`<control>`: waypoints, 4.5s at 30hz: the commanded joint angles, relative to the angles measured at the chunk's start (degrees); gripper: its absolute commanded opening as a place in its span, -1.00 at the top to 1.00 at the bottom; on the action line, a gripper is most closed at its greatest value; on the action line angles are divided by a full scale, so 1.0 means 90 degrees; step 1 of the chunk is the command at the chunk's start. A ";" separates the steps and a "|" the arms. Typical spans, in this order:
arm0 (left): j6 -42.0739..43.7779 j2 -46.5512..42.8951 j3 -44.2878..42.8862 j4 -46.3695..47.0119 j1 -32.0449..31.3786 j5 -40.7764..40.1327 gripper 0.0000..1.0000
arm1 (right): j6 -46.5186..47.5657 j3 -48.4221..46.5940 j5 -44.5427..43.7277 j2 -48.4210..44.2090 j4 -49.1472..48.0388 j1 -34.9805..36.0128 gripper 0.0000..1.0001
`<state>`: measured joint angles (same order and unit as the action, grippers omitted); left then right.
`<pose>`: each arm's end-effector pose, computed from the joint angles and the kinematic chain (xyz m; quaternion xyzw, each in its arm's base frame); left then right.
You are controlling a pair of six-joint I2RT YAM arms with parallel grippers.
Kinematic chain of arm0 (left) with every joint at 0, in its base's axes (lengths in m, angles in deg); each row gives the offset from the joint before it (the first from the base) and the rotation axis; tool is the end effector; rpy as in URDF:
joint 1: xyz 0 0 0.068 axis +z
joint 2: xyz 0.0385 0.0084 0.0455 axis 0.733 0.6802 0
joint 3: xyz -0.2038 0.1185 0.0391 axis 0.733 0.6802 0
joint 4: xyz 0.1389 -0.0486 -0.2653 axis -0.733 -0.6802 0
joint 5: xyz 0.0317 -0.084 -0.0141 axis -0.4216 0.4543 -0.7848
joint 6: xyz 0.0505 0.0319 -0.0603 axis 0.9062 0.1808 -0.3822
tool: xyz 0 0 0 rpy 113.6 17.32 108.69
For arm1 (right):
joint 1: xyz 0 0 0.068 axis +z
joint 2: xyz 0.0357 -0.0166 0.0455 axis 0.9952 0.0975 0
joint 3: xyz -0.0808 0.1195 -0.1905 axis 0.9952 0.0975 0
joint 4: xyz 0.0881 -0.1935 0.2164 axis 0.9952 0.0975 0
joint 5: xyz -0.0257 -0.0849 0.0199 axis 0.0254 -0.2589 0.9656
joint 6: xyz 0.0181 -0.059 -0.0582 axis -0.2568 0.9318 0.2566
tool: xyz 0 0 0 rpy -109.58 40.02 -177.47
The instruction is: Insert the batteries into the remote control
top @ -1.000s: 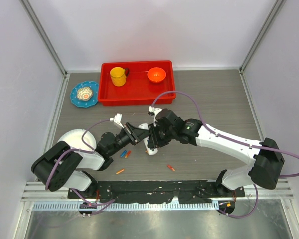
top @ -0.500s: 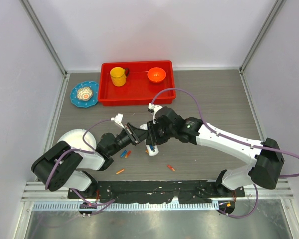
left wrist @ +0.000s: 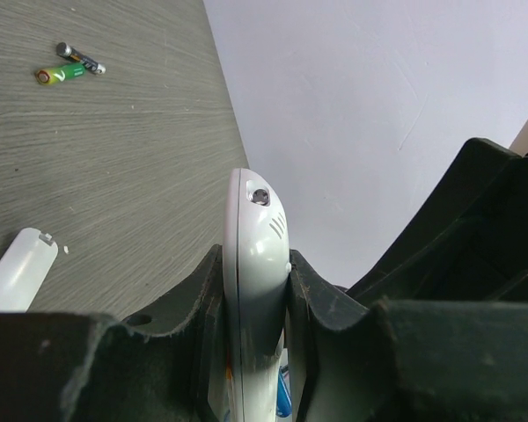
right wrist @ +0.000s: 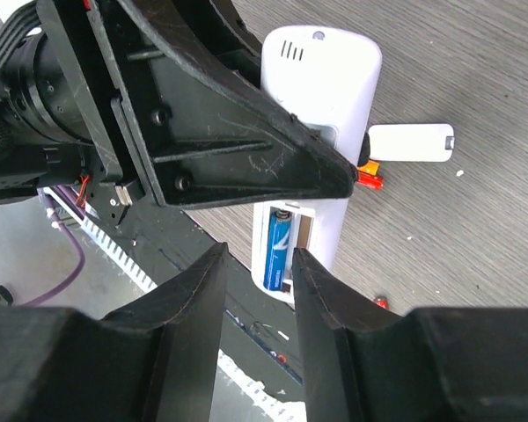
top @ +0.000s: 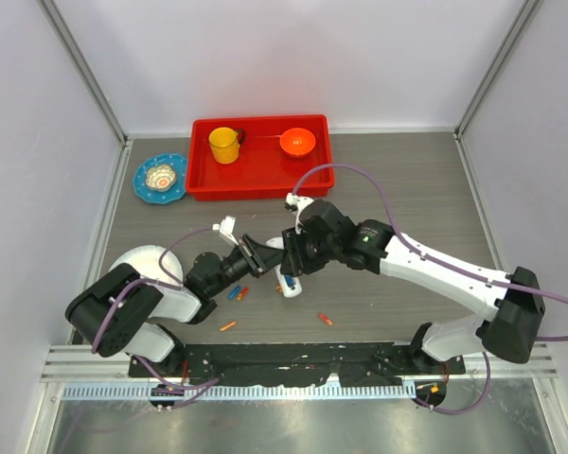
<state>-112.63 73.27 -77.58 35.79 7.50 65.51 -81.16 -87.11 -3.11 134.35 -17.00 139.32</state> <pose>0.2111 -0.1976 0.0905 -0.1188 0.6860 -0.6399 0.3254 0.2070 0.3093 0.2313 -0.2173 0.8978 0.2949 0.2445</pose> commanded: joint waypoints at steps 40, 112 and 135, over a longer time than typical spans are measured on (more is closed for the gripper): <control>-0.1153 -0.0621 -0.0707 0.1724 0.0000 0.1205 1.00 | 0.1202 0.4047 0.0454 -0.3989 -0.4254 -0.0008 -0.50; -0.0850 -0.1061 -0.0550 0.1714 -0.0557 0.1606 1.00 | 0.0313 0.3881 0.1294 -0.2866 -0.4947 -0.0994 -0.33; -0.0713 -0.0963 -0.0628 0.1724 -0.0801 0.1616 1.00 | -0.0283 0.3930 0.1821 -0.2533 -0.5592 -0.1375 0.01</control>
<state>-117.72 65.84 -82.30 34.87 1.89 73.91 -84.15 -51.28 19.71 110.41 -63.77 128.57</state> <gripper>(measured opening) 0.298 0.498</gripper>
